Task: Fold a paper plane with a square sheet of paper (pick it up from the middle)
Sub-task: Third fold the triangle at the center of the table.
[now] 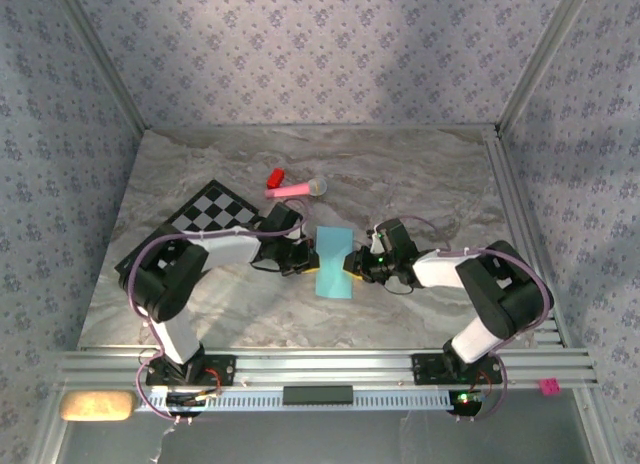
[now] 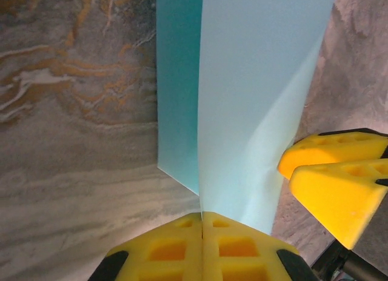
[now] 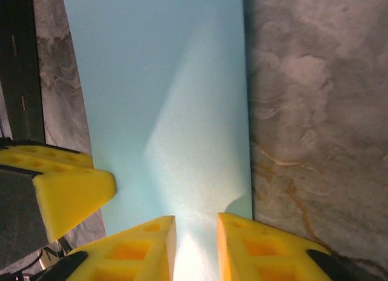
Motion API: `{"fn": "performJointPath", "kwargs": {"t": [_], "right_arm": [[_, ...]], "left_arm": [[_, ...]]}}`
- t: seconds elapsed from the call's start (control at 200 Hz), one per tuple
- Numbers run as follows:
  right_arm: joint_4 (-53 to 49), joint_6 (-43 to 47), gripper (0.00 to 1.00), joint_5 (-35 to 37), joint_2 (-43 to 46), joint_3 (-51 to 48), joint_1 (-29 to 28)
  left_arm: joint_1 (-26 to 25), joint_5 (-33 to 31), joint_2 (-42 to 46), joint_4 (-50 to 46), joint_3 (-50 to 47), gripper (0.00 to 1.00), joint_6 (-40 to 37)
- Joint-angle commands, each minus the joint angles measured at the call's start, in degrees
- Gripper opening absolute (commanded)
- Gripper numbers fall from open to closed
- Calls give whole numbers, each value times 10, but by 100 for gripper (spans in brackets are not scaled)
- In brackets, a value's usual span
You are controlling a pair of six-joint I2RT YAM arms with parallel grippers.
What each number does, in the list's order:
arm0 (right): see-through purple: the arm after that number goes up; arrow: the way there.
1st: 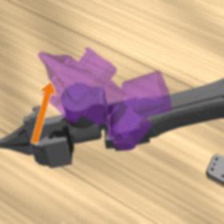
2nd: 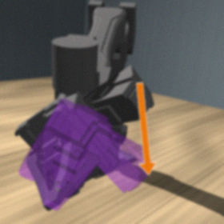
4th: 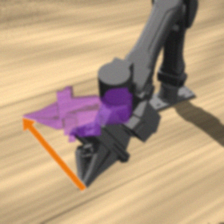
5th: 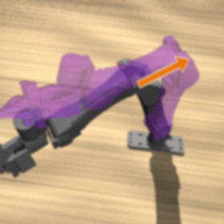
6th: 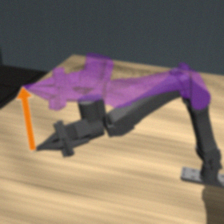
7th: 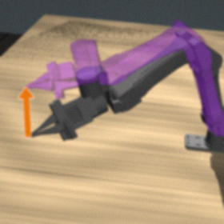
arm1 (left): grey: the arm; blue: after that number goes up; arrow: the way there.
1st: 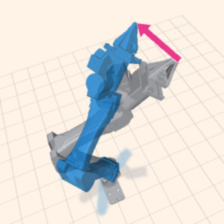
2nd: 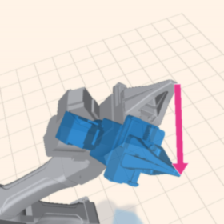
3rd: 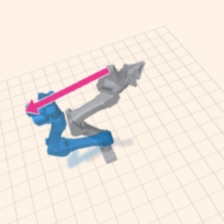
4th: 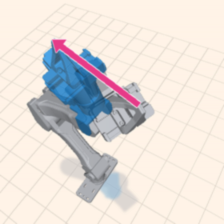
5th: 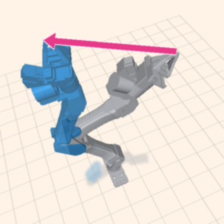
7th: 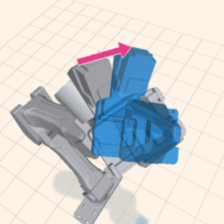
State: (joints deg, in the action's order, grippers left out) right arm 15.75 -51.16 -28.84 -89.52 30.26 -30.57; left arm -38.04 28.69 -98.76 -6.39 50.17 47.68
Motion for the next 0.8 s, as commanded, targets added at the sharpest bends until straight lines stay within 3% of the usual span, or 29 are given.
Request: {"fn": "performJointPath", "kwargs": {"t": [0.0,0.075,0.14,0.28,0.45,0.615,0.795], "right_arm": [[-61,35,36,37,41,5,-11],[-85,58,52,61,74,11,-22],[-110,84,58,87,101,19,-36],[-120,146,58,172,156,19,-85],[-69,317,59,360,199,-5,-227],[-54,460,62,448,158,20,-331],[-12,546,61,511,86,40,-400]], "left_arm": [[10,-7,40,-18,-20,2,18],[19,-2,56,-19,-29,2,25],[27,4,65,-27,-34,2,27],[39,15,76,-38,-36,2,31],[43,25,77,-39,-34,2,40],[43,29,78,-37,-33,2,48],[43,30,79,-39,-31,2,48]]}}
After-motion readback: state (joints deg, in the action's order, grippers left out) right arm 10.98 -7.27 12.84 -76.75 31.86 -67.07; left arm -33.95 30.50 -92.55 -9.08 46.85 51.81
